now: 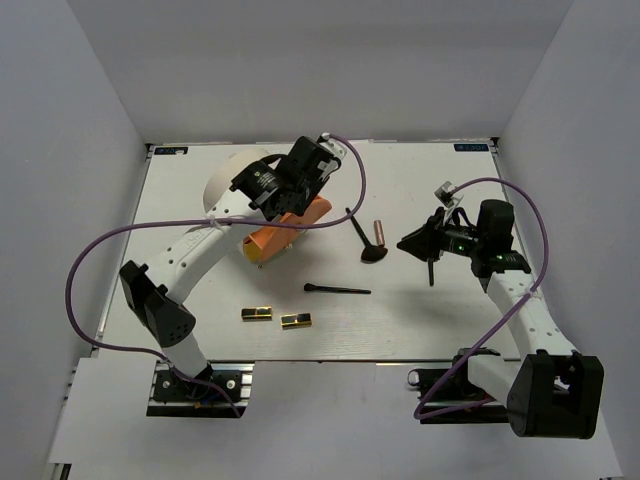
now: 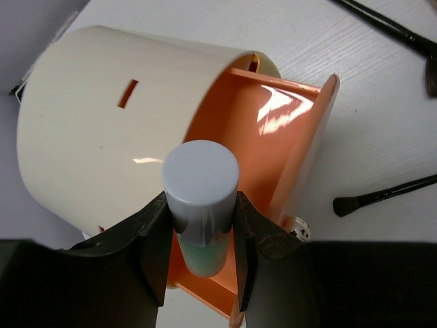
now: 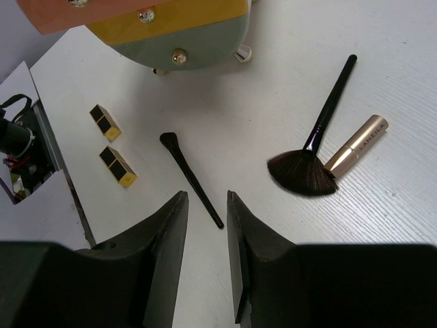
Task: Organize the makeup
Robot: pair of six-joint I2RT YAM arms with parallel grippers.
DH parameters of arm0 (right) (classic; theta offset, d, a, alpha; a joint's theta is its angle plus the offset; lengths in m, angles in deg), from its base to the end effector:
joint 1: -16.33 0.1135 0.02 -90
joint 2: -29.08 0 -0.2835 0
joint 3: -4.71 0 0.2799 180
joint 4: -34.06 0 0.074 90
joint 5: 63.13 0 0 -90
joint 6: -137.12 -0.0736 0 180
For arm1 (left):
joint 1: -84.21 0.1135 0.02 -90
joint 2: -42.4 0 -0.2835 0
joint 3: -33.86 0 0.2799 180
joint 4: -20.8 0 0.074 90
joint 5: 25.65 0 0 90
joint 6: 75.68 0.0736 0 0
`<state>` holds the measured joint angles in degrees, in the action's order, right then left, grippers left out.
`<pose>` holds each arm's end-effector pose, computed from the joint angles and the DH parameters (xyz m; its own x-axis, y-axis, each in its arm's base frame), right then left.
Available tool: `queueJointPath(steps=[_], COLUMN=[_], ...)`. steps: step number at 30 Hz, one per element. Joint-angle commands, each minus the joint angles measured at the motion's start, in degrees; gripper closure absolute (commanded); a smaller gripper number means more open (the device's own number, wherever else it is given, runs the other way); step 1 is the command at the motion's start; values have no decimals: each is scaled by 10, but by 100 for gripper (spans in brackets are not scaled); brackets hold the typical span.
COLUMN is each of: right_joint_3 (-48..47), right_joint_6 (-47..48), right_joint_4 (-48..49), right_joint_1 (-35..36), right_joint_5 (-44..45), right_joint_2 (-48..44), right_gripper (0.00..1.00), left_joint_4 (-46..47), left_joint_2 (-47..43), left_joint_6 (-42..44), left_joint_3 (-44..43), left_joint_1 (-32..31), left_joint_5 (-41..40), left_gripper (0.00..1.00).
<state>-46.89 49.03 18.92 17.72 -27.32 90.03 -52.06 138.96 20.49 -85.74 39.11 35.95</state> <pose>0.2635 0.0661 0.2673 -0.3891 -0.0289 -0.9207 -0.7654 0.5664 0.3057 0.3068 -0.2583 0.3987 -0.4925 0.6281 -0.6024 0.4621 0.7753 0.4306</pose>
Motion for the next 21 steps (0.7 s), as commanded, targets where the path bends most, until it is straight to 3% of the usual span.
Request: queueJointPath(steps=[1, 6, 10, 17, 18, 21], right_joint_3=[2, 5, 7, 9, 9, 10], right_joint_6=[-6, -9, -11, -10, -10, -10], right_joint_4=[21, 37, 40, 42, 42, 44], right_joint_1=[-4, -4, -5, -5, -7, -6], right_joint_5=[-12, -11, -11, -12, -11, -12], right_joint_2=[-6, -5, -5, -3, -1, -1], right_gripper=[64, 65, 64, 64, 64, 64], left_joint_4=[-7, -8, -3, -2, -2, 0], left_joint_2=[-22, -18, -10, -3, -2, -3], left_joint_6=[-8, -13, -11, -15, -14, -14], left_joint_3=[12, 17, 11, 0, -4, -11], left_joint_1=[2, 2, 2, 2, 2, 2], left_joint_5=[15, 5, -2, -15, -16, -21], left_gripper=[100, 99, 88, 48, 38, 29])
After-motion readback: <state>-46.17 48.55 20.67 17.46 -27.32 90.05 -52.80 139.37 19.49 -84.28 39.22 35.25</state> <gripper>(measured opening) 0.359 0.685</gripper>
